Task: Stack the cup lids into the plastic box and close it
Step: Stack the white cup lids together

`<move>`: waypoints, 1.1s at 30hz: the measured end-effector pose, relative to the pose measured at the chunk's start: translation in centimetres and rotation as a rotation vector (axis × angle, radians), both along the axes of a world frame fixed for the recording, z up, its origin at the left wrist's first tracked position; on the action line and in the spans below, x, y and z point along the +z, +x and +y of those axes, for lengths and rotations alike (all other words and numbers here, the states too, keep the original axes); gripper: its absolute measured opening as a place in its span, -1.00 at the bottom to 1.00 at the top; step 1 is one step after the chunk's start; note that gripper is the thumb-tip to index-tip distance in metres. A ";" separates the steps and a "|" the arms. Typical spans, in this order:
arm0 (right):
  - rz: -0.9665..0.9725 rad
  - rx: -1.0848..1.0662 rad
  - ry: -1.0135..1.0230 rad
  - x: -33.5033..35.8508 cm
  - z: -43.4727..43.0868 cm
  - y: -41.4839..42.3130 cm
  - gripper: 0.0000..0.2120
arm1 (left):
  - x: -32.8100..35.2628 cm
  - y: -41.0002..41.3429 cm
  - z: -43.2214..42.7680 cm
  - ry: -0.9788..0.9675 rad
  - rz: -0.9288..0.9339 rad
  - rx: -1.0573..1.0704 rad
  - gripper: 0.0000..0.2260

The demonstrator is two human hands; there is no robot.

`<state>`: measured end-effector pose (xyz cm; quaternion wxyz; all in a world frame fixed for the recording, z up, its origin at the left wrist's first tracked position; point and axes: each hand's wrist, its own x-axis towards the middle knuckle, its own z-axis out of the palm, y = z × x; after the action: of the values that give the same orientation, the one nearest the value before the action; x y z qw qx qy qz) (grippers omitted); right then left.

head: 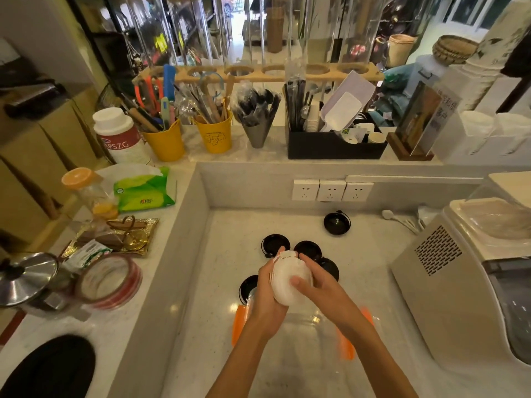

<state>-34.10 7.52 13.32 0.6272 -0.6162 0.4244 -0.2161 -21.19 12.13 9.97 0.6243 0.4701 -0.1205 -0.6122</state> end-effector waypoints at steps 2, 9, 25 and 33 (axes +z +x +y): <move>-0.028 -0.024 0.081 -0.5 -0.1 -0.5 -0.58 | -0.3 0.6 0.6 0.039 -0.032 -0.035 -0.63; 0.070 -0.006 0.348 -3.5 1.8 -2.8 -0.64 | -2.0 4.4 3.0 0.025 -0.624 0.001 -0.72; 0.665 0.027 0.352 -14.3 3.8 1.8 -0.66 | -9.9 3.2 6.3 0.154 -0.959 -0.063 -0.64; 0.711 0.026 0.316 -16.3 4.3 2.7 -0.59 | -10.1 3.4 6.3 0.158 -0.985 -0.077 -0.64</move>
<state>-31.38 11.77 -2.99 0.5308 -0.5536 0.6357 0.0872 -17.75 18.40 -0.13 0.4324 0.7445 -0.3715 -0.3474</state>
